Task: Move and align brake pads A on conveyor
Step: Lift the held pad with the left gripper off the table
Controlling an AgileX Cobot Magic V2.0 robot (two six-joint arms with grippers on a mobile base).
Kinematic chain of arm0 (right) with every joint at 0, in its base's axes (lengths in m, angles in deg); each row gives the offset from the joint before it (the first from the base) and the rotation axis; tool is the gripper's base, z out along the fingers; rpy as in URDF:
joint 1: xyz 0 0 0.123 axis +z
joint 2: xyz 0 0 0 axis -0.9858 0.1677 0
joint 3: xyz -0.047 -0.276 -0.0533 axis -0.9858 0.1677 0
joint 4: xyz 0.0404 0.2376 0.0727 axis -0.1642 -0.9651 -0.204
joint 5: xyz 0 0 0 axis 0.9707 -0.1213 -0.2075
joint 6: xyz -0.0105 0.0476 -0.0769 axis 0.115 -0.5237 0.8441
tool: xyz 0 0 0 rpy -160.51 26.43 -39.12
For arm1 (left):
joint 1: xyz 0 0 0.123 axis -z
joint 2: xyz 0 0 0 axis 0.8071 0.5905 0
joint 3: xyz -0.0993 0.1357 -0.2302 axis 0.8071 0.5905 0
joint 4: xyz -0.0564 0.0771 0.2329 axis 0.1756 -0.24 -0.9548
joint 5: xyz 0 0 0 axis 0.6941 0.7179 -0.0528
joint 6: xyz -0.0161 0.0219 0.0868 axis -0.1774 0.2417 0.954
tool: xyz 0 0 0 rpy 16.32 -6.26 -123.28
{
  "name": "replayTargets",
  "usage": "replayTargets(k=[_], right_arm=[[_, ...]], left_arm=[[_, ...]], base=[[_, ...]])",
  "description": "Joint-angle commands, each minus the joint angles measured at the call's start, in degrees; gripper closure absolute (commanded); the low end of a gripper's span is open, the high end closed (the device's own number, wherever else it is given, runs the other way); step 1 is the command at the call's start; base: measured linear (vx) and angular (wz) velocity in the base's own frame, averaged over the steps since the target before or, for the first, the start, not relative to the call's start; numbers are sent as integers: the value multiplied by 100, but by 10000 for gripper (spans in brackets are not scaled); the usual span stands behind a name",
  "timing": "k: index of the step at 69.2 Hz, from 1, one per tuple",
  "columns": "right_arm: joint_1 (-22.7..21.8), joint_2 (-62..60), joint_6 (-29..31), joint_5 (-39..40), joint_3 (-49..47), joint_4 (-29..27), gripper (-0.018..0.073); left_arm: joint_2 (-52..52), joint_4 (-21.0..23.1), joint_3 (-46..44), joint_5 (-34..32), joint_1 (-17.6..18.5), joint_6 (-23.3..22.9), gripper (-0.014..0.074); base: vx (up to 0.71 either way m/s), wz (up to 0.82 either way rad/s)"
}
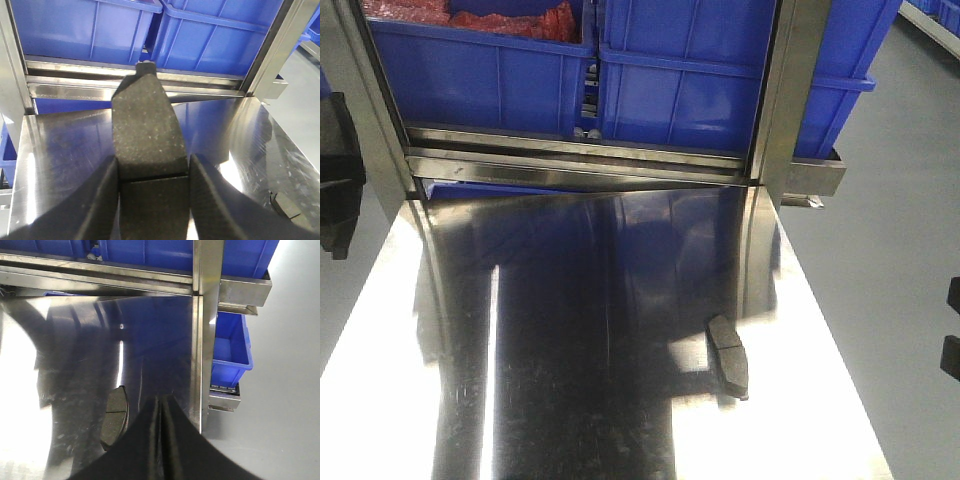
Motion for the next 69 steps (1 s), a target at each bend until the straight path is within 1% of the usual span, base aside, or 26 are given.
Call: replayTargets(k=[1, 52, 58, 64, 69], right_arm=[[4, 15, 20, 406, -144, 24, 569], [4, 15, 26, 430, -144, 33, 569], [4, 15, 26, 523, -144, 38, 567], [4, 15, 20, 638, -144, 38, 547], [4, 15, 20, 695, -144, 38, 505]], left_arm=[[-64, -60, -146, -449, 29, 2, 398], [-64, -60, -146, -449, 29, 2, 398], [-64, -60, -146, -449, 29, 2, 398], [-64, -60, -146, -449, 29, 2, 398], [-64, -60, -146, -449, 29, 2, 398]], base=[[0, 0], [0, 0], [0, 0], [0, 0], [0, 0]])
